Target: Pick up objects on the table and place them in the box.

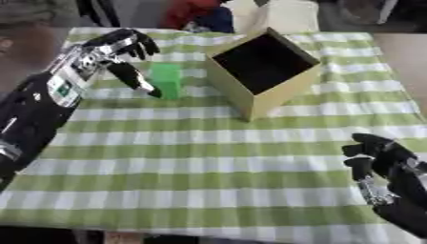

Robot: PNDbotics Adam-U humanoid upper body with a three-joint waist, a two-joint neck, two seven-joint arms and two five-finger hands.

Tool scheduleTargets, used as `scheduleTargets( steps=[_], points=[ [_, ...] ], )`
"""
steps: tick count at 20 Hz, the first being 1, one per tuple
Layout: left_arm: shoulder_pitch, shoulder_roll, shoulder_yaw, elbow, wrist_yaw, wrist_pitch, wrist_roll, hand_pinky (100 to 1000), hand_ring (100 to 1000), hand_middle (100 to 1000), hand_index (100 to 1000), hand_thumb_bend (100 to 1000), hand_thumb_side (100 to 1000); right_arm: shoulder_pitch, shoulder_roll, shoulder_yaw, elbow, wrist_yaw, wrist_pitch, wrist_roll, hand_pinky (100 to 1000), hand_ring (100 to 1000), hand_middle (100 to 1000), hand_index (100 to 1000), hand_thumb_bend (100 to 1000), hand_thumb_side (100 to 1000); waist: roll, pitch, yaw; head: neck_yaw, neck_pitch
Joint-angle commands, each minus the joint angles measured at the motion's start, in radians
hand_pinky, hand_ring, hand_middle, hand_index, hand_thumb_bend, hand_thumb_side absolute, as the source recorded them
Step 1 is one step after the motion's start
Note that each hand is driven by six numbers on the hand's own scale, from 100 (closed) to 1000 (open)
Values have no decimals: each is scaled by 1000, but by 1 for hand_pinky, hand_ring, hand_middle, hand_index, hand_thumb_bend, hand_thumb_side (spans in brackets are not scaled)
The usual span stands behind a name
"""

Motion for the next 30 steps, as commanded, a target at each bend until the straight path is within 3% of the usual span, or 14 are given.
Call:
scheduleTargets(
  steps=[1, 10, 21, 30],
  points=[
    [-18, 5, 0, 7, -10, -10, 3, 756, 692, 678, 775, 871, 244, -9, -7, -3, -12, 2, -2, 4, 702, 788, 616, 840, 100, 332, -1, -12, -1, -2, -5],
    [-21, -23, 1, 41, -19, -16, 30, 750, 673, 645, 757, 846, 246, -11, -5, -2, -10, 2, -1, 5, 702, 788, 616, 840, 100, 333, 0, -11, -6, -1, -6],
    [-19, -32, 10, 60, -18, 4, 92, 722, 577, 497, 634, 709, 161, -13, -6, -2, -10, 1, 0, 6, 703, 787, 616, 840, 100, 333, 2, -11, -6, -2, -7],
    [-18, -25, 15, 41, 9, 27, 143, 710, 548, 463, 602, 692, 119, -13, -7, -2, -9, 0, -1, 7, 703, 787, 616, 840, 100, 333, 1, -13, -5, -5, -8]
  ],
)
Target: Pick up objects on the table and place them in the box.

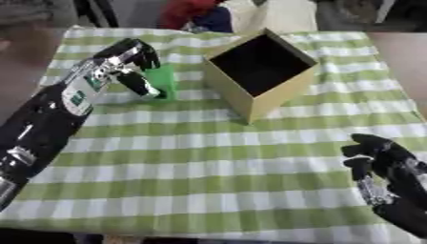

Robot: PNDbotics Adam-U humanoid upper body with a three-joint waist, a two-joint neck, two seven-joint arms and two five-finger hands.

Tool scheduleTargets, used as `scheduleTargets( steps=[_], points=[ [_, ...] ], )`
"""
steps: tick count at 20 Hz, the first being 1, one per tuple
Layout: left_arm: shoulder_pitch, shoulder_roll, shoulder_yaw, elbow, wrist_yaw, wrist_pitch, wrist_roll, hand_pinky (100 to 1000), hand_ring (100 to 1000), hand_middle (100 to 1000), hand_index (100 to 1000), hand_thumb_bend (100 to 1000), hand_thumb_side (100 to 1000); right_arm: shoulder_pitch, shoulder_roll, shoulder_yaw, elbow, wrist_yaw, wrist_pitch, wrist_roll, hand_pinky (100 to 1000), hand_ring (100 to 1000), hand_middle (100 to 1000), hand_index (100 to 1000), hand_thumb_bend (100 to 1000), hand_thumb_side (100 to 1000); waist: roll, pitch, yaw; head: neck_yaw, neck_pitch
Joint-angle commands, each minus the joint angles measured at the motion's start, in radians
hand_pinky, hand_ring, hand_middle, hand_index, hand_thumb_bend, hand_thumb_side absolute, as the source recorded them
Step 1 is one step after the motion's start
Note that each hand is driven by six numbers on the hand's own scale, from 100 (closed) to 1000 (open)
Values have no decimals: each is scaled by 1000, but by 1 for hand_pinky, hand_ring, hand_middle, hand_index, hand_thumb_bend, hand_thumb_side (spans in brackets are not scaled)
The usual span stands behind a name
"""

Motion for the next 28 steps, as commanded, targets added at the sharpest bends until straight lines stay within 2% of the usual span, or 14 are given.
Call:
scheduleTargets(
  steps=[1, 6, 11, 19, 28],
  points=[
    [-17, 19, 14, -23, 9, 4, 15, 709, 545, 460, 599, 690, 114, -11, -8, -2, -12, -1, -3, 2, 703, 787, 616, 839, 100, 333, -1, -14, 0, -4, -8],
    [-20, 21, 11, -32, 5, 7, 19, 701, 526, 441, 583, 672, 100, -11, -8, -2, -11, -1, -3, 2, 702, 787, 616, 839, 100, 333, -1, -15, -1, -8, -12],
    [-25, 23, 17, -49, 5, 13, 34, 690, 492, 396, 550, 597, 100, -11, -8, -3, -11, -1, -3, 1, 702, 787, 616, 839, 100, 333, -1, -15, -3, -9, -14],
    [-47, 32, 26, -131, 78, 39, 62, 690, 476, 372, 533, 569, 100, -11, -8, -2, -11, -1, -3, 2, 702, 786, 615, 839, 100, 333, 0, -16, -4, -12, -18],
    [-152, -38, 5, -128, 65, 28, 81, 690, 477, 371, 533, 576, 100, -18, -6, 7, -12, -6, -4, 11, 702, 786, 615, 839, 100, 333, -6, -10, -17, -4, -38]
  ],
)
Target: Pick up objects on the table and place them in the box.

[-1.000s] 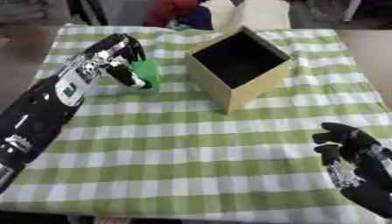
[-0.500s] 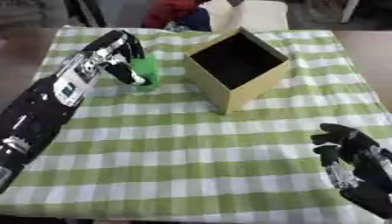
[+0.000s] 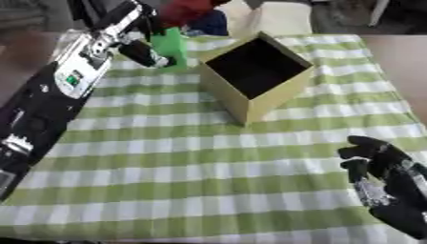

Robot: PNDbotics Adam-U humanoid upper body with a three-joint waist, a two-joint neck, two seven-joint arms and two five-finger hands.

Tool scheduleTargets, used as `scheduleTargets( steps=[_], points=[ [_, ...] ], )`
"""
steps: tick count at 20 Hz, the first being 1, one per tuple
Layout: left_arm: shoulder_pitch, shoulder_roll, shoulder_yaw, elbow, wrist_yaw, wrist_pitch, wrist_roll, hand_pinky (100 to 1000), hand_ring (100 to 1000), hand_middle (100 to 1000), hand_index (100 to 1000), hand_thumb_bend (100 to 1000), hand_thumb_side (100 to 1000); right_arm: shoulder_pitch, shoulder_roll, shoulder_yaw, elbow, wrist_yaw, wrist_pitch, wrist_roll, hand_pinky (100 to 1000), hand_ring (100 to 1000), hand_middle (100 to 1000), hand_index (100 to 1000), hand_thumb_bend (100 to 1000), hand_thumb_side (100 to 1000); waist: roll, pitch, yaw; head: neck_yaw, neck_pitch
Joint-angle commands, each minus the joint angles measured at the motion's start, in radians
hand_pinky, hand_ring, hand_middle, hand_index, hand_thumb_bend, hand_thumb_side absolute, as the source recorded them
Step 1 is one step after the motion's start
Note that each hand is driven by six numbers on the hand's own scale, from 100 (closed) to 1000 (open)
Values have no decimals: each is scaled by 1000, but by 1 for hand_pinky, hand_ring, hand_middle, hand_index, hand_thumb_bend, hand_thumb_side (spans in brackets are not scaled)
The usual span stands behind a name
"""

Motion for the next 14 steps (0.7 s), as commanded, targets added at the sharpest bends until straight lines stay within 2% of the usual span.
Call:
scheduleTargets(
  steps=[1, 7, 14],
  points=[
    [-55, -21, 0, 4, -20, -13, 15, 690, 477, 372, 533, 579, 100, -13, -6, 3, -12, -6, -2, 8, 702, 786, 615, 839, 100, 334, -3, -10, -6, 7, -20],
    [-117, -101, 2, 79, -82, -50, 50, 688, 481, 377, 538, 589, 100, -29, -2, 17, -11, -11, 2, 24, 702, 786, 615, 839, 100, 337, 1, 2, -38, 21, -44],
    [-124, -186, 26, 193, -144, -85, 131, 701, 502, 410, 566, 624, 100, -42, 4, 31, -10, -15, 6, 41, 702, 786, 615, 839, 100, 339, 6, 18, -69, 36, -61]
  ],
)
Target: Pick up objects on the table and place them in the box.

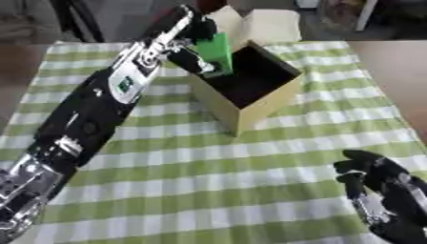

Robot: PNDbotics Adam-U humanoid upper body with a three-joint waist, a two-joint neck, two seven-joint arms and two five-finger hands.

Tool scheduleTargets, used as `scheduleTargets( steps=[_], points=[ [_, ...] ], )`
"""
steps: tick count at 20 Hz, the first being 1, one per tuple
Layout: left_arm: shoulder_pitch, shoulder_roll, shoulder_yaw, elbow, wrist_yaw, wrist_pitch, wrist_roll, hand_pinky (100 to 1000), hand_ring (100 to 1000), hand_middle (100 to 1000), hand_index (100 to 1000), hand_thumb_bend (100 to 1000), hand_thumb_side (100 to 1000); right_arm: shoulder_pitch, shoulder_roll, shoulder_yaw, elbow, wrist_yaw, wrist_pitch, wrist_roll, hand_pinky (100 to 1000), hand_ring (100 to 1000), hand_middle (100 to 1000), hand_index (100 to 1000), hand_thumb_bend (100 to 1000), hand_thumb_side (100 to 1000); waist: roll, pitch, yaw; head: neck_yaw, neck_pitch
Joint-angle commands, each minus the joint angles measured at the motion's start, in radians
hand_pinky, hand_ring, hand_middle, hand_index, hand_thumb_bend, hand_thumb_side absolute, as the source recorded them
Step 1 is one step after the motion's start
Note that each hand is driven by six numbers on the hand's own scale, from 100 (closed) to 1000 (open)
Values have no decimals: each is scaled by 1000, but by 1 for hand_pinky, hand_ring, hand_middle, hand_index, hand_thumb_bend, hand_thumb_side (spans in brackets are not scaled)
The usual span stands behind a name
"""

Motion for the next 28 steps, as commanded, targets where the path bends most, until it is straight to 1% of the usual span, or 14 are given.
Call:
scheduleTargets(
  steps=[1, 3, 4, 5, 6, 8, 10, 12, 14, 18, 19, 22, 23, 28],
  points=[
    [-27, -20, 19, 30, -15, -14, 42, 702, 503, 413, 568, 627, 100, -15, -5, 2, -10, -8, -1, 8, 702, 786, 615, 839, 100, 339, -1, -10, -5, 7, -12],
    [-27, -31, 22, 45, -13, -23, 65, 710, 539, 463, 614, 679, 116, -18, -3, 4, -10, -8, -1, 11, 702, 786, 615, 839, 100, 340, 0, -9, -8, 9, -15],
    [-26, -34, 20, 48, -11, -29, 72, 723, 593, 534, 677, 779, 179, -18, -3, 4, -10, -8, 0, 11, 702, 786, 615, 839, 100, 340, 0, -9, -9, 10, -16],
    [-25, -36, 18, 50, -11, -35, 76, 728, 607, 555, 695, 806, 194, -18, -4, 4, -10, -9, -1, 12, 702, 786, 615, 839, 100, 340, 0, -9, -10, 11, -17],
    [-24, -38, 16, 49, -10, -41, 77, 743, 655, 620, 757, 897, 252, -18, -4, 4, -10, -9, -1, 12, 702, 786, 615, 839, 100, 340, 0, -9, -11, 11, -18],
    [-22, -37, 10, 39, -8, -57, 74, 769, 702, 690, 804, 961, 308, -18, -5, 4, -10, -9, -1, 11, 702, 786, 615, 839, 100, 339, 0, -9, -11, 10, -20],
    [-19, -33, 5, 28, -5, -68, 62, 797, 745, 749, 845, 991, 344, -18, -5, 4, -9, -8, -1, 12, 702, 786, 615, 839, 100, 339, 0, -10, -10, 10, -20],
    [-15, -26, 2, 14, 0, -75, 48, 802, 751, 757, 849, 991, 340, -17, -6, 3, -9, -8, -1, 12, 702, 786, 615, 839, 100, 339, 1, -13, -7, 7, -19],
    [-7, -15, 3, -17, 28, -78, 50, 784, 703, 681, 804, 948, 323, -15, -8, 1, -9, -8, -1, 11, 702, 786, 615, 839, 100, 338, 2, -16, 0, 1, -15],
    [30, 54, -3, -172, 185, -64, 77, 773, 643, 600, 745, 842, 282, -11, -16, -10, -10, -6, -3, -1, 702, 786, 615, 839, 100, 335, 6, -22, 22, -14, -15],
    [48, 81, -1, -228, 241, -52, 85, 771, 634, 589, 734, 808, 283, -9, -17, -13, -9, -5, -3, -4, 702, 786, 615, 839, 100, 335, 7, -24, 29, -19, -12],
    [121, 159, 1, -390, 399, -2, 102, 775, 631, 585, 728, 768, 286, -2, -18, -21, -7, 0, -2, -12, 702, 786, 615, 839, 100, 336, 9, -30, 51, -31, -4],
    [151, 181, 5, -441, 443, 14, 106, 776, 631, 585, 727, 766, 287, 0, -18, -24, -7, 1, -2, -18, 702, 786, 615, 839, 100, 428, 9, -32, 58, -34, -2],
    [298, 229, 47, -632, 590, 70, 135, 788, 632, 582, 719, 725, 301, 5, -20, -31, -9, 2, -2, -37, 702, 786, 615, 839, 100, 425, 5, -38, 78, -40, 3]
  ],
)
